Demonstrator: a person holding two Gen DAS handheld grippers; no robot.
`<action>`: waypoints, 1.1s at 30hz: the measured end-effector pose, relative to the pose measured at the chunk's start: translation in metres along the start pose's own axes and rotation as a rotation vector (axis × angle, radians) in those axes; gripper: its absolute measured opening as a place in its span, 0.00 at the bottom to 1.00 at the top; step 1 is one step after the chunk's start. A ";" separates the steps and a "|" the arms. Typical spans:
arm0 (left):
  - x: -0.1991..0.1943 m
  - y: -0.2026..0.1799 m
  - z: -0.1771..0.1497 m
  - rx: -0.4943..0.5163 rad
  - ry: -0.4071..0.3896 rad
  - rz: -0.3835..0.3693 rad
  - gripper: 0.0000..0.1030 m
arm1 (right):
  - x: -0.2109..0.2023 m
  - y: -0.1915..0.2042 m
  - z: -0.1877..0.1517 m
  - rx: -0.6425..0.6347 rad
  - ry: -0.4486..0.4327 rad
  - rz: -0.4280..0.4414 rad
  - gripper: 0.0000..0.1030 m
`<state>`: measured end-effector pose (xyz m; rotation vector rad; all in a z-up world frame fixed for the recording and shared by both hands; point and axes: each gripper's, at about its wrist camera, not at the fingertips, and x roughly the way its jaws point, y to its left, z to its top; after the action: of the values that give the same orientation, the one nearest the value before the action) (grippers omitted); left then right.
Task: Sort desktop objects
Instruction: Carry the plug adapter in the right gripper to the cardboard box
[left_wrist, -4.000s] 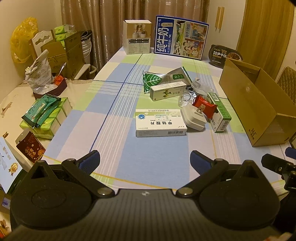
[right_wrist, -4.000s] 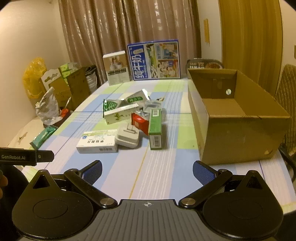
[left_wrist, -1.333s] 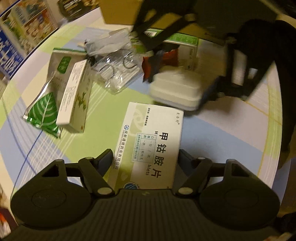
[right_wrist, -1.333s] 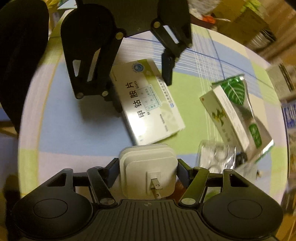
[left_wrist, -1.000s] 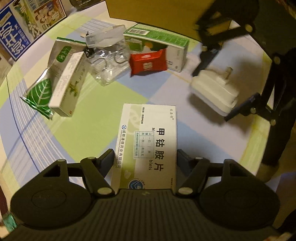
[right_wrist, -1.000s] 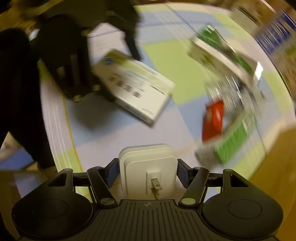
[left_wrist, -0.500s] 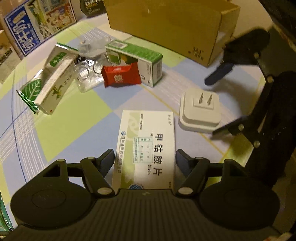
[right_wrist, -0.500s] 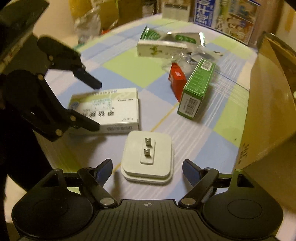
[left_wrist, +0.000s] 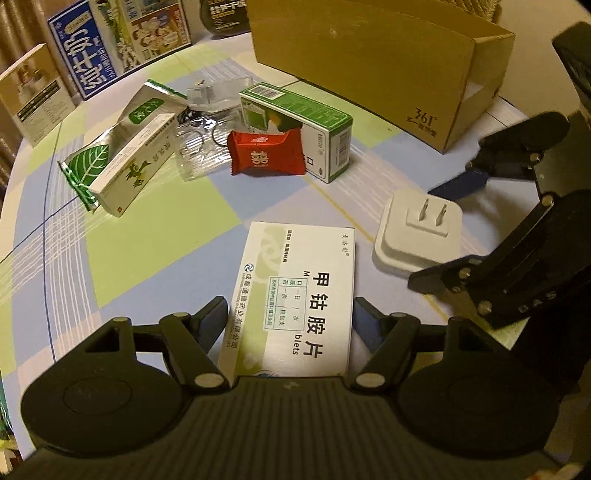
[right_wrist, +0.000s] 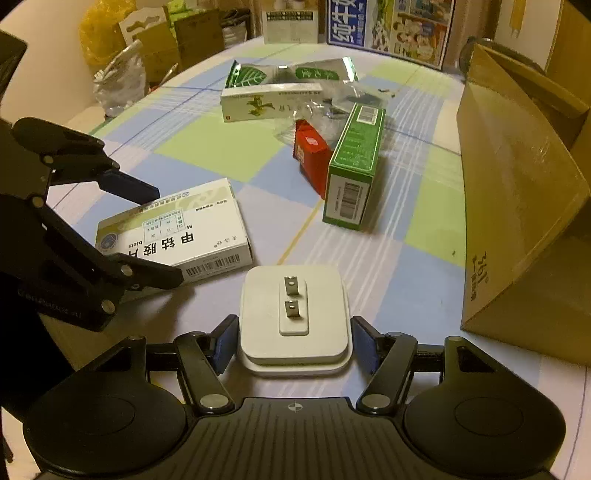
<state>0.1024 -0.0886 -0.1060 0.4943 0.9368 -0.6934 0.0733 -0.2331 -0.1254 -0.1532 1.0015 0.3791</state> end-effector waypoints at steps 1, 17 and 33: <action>0.000 -0.001 0.000 -0.005 -0.001 0.006 0.68 | 0.000 -0.001 0.001 0.016 0.006 0.001 0.60; -0.018 -0.006 0.001 -0.191 -0.014 0.030 0.66 | -0.032 -0.010 -0.001 0.096 -0.012 -0.042 0.60; -0.049 -0.027 0.024 -0.183 -0.073 0.029 0.66 | -0.074 -0.020 0.002 0.104 -0.097 -0.088 0.60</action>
<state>0.0762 -0.1065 -0.0542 0.3177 0.9126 -0.5890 0.0468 -0.2693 -0.0628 -0.0838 0.9135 0.2512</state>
